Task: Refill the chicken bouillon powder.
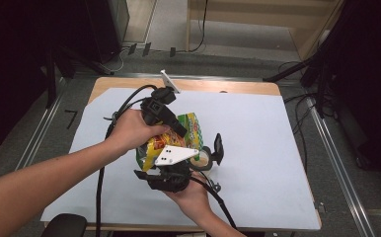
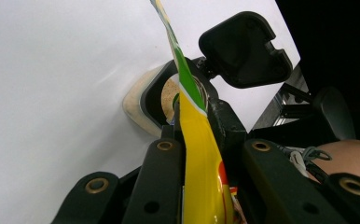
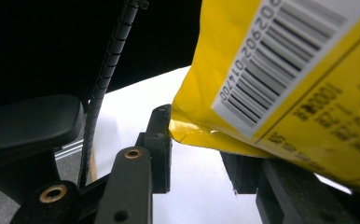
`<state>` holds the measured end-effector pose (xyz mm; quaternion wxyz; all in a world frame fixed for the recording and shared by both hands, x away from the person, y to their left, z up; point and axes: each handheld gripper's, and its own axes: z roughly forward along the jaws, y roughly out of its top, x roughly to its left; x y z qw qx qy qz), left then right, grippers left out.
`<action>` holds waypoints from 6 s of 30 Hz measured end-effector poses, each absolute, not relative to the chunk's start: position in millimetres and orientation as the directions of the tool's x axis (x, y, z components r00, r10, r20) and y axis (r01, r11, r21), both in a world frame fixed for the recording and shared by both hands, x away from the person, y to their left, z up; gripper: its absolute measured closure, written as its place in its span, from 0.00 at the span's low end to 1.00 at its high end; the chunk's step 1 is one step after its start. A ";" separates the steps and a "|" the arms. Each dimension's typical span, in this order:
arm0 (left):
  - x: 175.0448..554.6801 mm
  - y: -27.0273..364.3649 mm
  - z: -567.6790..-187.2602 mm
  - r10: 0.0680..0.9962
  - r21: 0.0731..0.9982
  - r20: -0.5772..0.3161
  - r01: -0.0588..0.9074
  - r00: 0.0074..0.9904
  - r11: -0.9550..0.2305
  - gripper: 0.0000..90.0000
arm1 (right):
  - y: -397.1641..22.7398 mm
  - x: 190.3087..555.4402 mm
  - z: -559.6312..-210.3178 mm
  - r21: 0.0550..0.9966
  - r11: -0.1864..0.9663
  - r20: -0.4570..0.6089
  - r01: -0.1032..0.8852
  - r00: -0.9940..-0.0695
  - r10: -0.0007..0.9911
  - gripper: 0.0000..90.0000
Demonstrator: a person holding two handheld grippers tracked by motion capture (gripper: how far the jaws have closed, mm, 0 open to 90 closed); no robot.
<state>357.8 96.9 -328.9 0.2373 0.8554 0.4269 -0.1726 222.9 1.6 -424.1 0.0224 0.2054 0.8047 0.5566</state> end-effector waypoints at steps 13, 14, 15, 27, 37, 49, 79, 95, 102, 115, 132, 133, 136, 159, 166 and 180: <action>366.2 87.5 -326.1 0.642 0.273 -0.493 0.805 0.587 -0.526 0.92 | -6.4 229.1 -422.0 0.906 0.278 0.198 0.319 -0.901 0.387 0.74; 366.2 87.2 -326.0 0.642 0.273 -0.494 0.806 0.586 -0.526 0.92 | -6.6 229.1 -421.9 0.907 0.277 0.197 0.318 -0.901 0.387 0.74; 366.3 87.0 -326.1 0.643 0.273 -0.494 0.807 0.585 -0.524 0.92 | -6.8 229.2 -421.8 0.907 0.277 0.196 0.317 -0.900 0.389 0.74; 368.3 86.9 -327.3 0.641 0.274 -0.499 0.808 0.583 -0.522 0.92 | -7.8 229.9 -421.7 0.906 0.279 0.197 0.319 -0.900 0.389 0.74; 369.9 86.0 -328.6 0.638 0.268 -0.505 0.809 0.581 -0.524 0.92 | -8.4 229.9 -421.2 0.906 0.277 0.196 0.319 -0.899 0.391 0.74; 369.7 85.5 -329.0 0.639 0.264 -0.506 0.810 0.579 -0.524 0.92 | -8.1 229.3 -421.2 0.906 0.279 0.196 0.318 -0.900 0.389 0.74; 369.2 85.9 -329.3 0.638 0.266 -0.507 0.809 0.580 -0.524 0.92 | -7.6 228.8 -421.5 0.908 0.282 0.187 0.311 -0.901 0.390 0.75; 367.7 88.6 -330.5 0.639 0.261 -0.507 0.810 0.578 -0.525 0.92 | -5.5 227.2 -422.2 0.907 0.287 0.186 0.309 -0.904 0.384 0.75; 368.0 87.8 -331.4 0.639 0.260 -0.510 0.812 0.576 -0.523 0.92 | -5.7 227.1 -422.6 0.907 0.289 0.183 0.307 -0.904 0.386 0.76; 367.7 88.2 -331.2 0.640 0.260 -0.510 0.812 0.575 -0.523 0.92 | -5.6 226.8 -422.7 0.908 0.287 0.182 0.306 -0.904 0.387 0.76; 367.9 87.8 -331.8 0.642 0.256 -0.509 0.813 0.574 -0.524 0.91 | -6.0 226.6 -422.8 0.910 0.286 0.180 0.302 -0.906 0.384 0.79; 367.8 87.8 -331.8 0.642 0.258 -0.509 0.813 0.574 -0.522 0.91 | -6.0 226.6 -422.8 0.910 0.285 0.180 0.301 -0.906 0.384 0.79; 367.6 87.8 -331.8 0.642 0.258 -0.509 0.813 0.573 -0.522 0.91 | -6.1 226.5 -422.9 0.910 0.285 0.179 0.300 -0.906 0.384 0.79; 365.9 89.4 -331.4 0.635 0.258 -0.512 0.809 0.579 -0.529 0.91 | -4.7 224.5 -423.5 0.913 0.284 0.172 0.293 -0.908 0.382 0.80; 365.5 89.7 -331.8 0.636 0.255 -0.509 0.808 0.579 -0.532 0.91 | -4.3 224.1 -423.5 0.913 0.284 0.174 0.292 -0.910 0.376 0.81; 365.3 90.5 -333.0 0.637 0.249 -0.513 0.810 0.575 -0.531 0.91 | -3.5 223.2 -423.7 0.915 0.285 0.168 0.287 -0.911 0.376 0.84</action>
